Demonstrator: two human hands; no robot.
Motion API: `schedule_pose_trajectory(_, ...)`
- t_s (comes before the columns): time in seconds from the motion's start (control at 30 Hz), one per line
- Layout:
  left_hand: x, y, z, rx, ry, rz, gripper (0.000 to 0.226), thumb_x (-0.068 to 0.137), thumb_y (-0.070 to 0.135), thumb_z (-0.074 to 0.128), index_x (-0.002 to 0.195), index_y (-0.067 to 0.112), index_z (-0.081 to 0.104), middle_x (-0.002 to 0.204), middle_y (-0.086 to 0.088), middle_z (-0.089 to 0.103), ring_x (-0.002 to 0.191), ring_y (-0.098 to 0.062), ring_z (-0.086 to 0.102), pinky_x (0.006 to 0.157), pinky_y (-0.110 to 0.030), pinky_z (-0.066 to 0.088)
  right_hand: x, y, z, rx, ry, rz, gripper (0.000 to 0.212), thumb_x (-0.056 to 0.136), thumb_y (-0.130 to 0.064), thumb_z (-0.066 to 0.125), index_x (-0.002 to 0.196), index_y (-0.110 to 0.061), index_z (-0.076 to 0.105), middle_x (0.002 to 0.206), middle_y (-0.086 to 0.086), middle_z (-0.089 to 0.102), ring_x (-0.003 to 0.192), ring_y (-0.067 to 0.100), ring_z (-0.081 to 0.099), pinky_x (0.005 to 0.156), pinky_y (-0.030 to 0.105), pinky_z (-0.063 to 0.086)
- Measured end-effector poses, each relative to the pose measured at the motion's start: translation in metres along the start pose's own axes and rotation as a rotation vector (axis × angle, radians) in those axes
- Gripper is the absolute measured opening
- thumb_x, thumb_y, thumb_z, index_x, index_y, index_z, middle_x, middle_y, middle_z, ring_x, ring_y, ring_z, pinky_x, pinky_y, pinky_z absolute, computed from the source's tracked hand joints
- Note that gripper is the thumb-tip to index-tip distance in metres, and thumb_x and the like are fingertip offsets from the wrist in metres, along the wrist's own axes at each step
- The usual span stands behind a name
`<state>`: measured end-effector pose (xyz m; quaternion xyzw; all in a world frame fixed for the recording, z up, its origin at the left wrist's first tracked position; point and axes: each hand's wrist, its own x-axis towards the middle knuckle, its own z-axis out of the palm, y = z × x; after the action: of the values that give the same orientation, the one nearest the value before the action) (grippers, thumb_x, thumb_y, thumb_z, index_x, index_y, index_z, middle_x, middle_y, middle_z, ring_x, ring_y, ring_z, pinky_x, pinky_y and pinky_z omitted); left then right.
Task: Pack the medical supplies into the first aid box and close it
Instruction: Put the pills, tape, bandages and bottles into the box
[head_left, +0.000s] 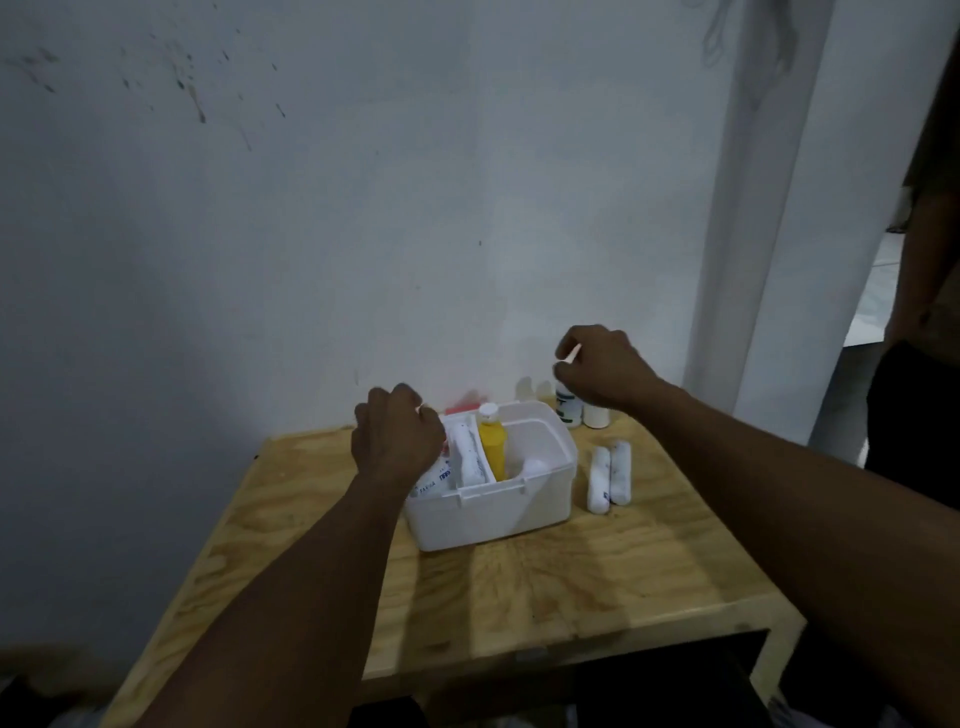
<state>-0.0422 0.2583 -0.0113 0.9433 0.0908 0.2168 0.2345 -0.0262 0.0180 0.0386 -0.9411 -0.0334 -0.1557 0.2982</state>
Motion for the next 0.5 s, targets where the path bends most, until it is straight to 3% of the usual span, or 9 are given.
schedule_pose_trajectory(0.1, -0.009, 0.027, 0.002, -0.035, 0.020, 0.247, 0.027, 0.092, 0.028, 0.056, 0.114, 0.019, 0.068, 0.119, -0.010, 0.063, 0.117, -0.031, 0.055, 0.092, -0.042, 0.050, -0.010, 0.022, -0.018, -0.038, -0.009, 0.084, 0.020, 0.083, -0.024, 0.064, 0.098, -0.012, 0.068, 0.104, 0.012, 0.069, 0.093, 0.031, 0.066, 0.077, 0.037, 0.056)
schedule_pose_trajectory(0.2, -0.024, 0.061, 0.007, -0.063, -0.027, 0.475, 0.025, 0.089, 0.030, 0.058, 0.109, 0.020, 0.070, 0.107, -0.005, 0.068, 0.106, -0.027, 0.059, 0.087, -0.041, 0.052, -0.026, 0.044, -0.022, -0.045, -0.149, 0.200, 0.019, 0.085, -0.018, 0.062, 0.102, -0.010, 0.064, 0.096, 0.013, 0.065, 0.075, 0.031, 0.071, 0.062, 0.043, 0.063)
schedule_pose_trajectory(0.27, -0.036, 0.081, 0.014, -0.015, -0.090, 0.599, 0.025, 0.089, 0.033, 0.059, 0.105, 0.021, 0.072, 0.102, -0.003, 0.070, 0.100, -0.025, 0.061, 0.085, -0.040, 0.052, -0.038, 0.059, -0.016, -0.059, -0.265, 0.238, 0.026, 0.088, -0.015, 0.060, 0.113, -0.013, 0.060, 0.100, 0.012, 0.062, 0.074, 0.027, 0.069, 0.061, 0.041, 0.063)
schedule_pose_trajectory(0.37, -0.052, 0.104, 0.026, 0.093, -0.130, 0.776, 0.023, 0.086, 0.037, 0.060, 0.099, 0.023, 0.073, 0.099, -0.002, 0.071, 0.097, -0.026, 0.062, 0.084, -0.039, 0.048, -0.055, 0.080, 0.000, -0.056, -0.355, 0.223, 0.034, 0.091, -0.018, 0.057, 0.125, -0.021, 0.058, 0.121, 0.007, 0.053, 0.085, 0.027, 0.066, 0.055, 0.036, 0.060)
schedule_pose_trajectory(0.43, -0.059, 0.112, 0.034, 0.196, -0.179, 0.840, 0.025, 0.087, 0.039, 0.062, 0.104, 0.024, 0.073, 0.104, -0.002, 0.071, 0.102, -0.025, 0.061, 0.090, -0.040, 0.042, -0.063, 0.092, 0.011, -0.061, -0.378, 0.185, 0.032, 0.090, -0.020, 0.058, 0.122, -0.023, 0.061, 0.128, 0.002, 0.052, 0.096, 0.030, 0.065, 0.060, 0.035, 0.059)
schedule_pose_trajectory(0.5, -0.063, 0.117, 0.039, 0.337, -0.238, 0.869, 0.027, 0.087, 0.040, 0.063, 0.108, 0.025, 0.072, 0.109, -0.003, 0.071, 0.108, -0.025, 0.061, 0.097, -0.041, 0.038, -0.067, 0.100, 0.019, -0.084, -0.384, 0.144, 0.030, 0.090, -0.022, 0.060, 0.120, -0.024, 0.064, 0.131, 0.008, 0.058, 0.099, 0.028, 0.063, 0.074, 0.028, 0.049)
